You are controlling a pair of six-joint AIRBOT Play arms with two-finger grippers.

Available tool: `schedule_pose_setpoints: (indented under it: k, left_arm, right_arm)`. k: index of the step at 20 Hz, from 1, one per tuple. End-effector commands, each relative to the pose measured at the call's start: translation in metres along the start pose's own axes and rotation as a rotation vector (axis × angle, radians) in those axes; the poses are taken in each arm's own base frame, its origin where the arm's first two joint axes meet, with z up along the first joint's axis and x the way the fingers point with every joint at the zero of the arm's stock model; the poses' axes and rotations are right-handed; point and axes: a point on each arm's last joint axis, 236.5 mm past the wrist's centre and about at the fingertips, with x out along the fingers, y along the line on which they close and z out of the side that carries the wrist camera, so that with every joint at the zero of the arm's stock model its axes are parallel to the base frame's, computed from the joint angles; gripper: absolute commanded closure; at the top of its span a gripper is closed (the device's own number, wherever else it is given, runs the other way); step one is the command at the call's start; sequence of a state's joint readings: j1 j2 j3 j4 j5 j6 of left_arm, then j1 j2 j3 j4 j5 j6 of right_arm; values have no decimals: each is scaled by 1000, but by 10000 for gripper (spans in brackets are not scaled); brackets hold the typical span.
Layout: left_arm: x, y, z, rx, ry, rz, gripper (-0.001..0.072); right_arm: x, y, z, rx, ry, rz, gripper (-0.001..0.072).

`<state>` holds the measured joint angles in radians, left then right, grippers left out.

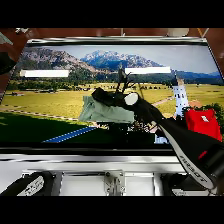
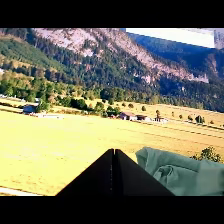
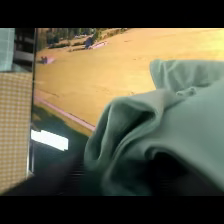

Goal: Fold the shirts.

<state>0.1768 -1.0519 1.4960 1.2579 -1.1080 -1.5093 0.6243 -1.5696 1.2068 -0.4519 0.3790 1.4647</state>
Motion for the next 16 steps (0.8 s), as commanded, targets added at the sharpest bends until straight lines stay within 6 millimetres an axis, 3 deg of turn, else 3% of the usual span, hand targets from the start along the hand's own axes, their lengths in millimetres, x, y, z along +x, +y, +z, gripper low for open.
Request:
schedule_pose_setpoints:
  k: [1,4,6,8,11,12,16]
  left_arm:
    - [-10,4,-14,3,32,19,676]
    - [8,-3,-42,5,107,-2,676]
    - [18,-2,-60,11,155,-7,676]
    - [23,1,-70,4,179,-4,676]
    - [23,0,-70,10,177,-5,676]
    - [24,-2,-70,7,175,-14,676]
    - [31,-29,-80,20,194,-82,676]
  right_arm:
    - [33,-9,-24,97,38,3,72]
    - [4,-12,-11,-25,121,16,72]
    - [-32,-36,-6,-107,235,-35,73]
    - [-82,-87,4,-146,340,-200,72]
    - [-161,-195,31,-55,398,-544,71]
    - [-168,-210,35,31,381,-553,71]
    - [-133,-239,35,142,337,-499,65]
